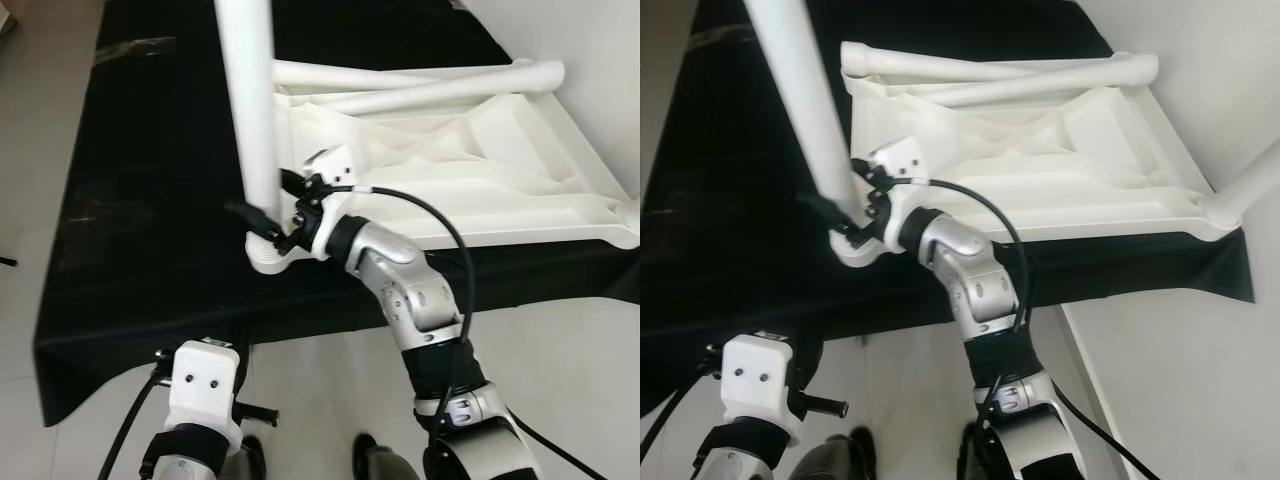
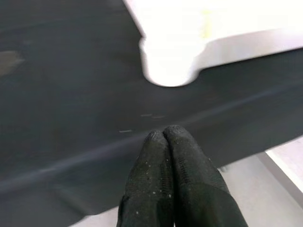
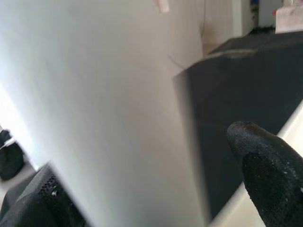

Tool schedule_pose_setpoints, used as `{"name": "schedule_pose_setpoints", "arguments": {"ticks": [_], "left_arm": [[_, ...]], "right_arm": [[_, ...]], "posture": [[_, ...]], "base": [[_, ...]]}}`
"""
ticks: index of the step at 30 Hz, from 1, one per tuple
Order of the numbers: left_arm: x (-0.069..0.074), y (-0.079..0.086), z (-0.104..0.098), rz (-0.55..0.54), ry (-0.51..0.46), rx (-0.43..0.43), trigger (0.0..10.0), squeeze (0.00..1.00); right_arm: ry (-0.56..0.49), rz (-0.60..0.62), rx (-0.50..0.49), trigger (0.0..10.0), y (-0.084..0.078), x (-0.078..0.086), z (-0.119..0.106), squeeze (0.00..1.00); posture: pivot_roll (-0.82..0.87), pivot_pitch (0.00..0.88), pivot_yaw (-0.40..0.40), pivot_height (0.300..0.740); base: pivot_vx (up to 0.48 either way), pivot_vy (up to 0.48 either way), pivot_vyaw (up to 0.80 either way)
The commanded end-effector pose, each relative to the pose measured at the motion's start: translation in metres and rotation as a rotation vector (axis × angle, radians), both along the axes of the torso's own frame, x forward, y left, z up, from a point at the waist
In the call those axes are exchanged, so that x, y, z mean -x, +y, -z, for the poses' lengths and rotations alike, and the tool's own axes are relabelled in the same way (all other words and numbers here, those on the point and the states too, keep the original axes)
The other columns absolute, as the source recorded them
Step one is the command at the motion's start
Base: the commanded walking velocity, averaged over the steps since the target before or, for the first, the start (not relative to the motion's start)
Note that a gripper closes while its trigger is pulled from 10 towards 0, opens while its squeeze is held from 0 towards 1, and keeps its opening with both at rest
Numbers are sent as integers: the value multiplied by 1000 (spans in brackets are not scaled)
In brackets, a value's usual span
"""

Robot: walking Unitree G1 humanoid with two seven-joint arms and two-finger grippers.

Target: Building children table

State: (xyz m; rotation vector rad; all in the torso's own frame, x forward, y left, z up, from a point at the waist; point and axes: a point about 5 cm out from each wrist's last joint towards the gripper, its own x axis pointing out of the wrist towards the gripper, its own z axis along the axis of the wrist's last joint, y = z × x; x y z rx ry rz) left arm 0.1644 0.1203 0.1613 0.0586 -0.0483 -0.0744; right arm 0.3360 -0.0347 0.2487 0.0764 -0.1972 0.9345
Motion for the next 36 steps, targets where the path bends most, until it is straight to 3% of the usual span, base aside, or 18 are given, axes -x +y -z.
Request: {"name": "schedule_pose_setpoints", "arguments": {"ticks": [1,18,19,20,22,23,25,31,36], "left_arm": [[1,3,6,-12,38,-6,10000,0],[-2,2,8,21,25,-4,10000,0],[-2,1,8,32,24,5,10000,0],[-2,1,8,50,21,13,10000,0],[-2,1,8,50,21,13,10000,0],[-2,-1,7,74,18,20,10000,0],[-2,-2,7,81,17,20,10000,0],[0,-3,6,84,16,26,10000,0],[3,-3,3,76,13,37,10000,0]], "right_arm": [[0,-41,-12,10000,7,4,1,0],[16,47,25,10000,-6,-3,12,0],[16,32,37,2196,-9,-7,15,0],[-6,-2,77,0,-14,-13,15,0],[-6,-2,77,0,-14,-13,15,0],[-43,-42,140,0,-25,-23,10,0],[-57,-48,161,0,-29,-27,7,0],[-61,-29,190,0,-38,-33,1,0],[19,25,198,0,-44,-17,21,0]], "posture": [[26,276,-22,740],[31,251,-11,740],[34,248,-8,740],[34,248,-7,740],[34,248,-7,740],[41,254,-13,740],[41,254,-13,740],[36,272,-27,740],[37,298,-23,740]], "base": [[0,480,0],[0,0,0],[0,0,0],[0,0,0],[0,0,0],[0,0,0],[0,0,0],[0,0,0],[0,0,0]]}}
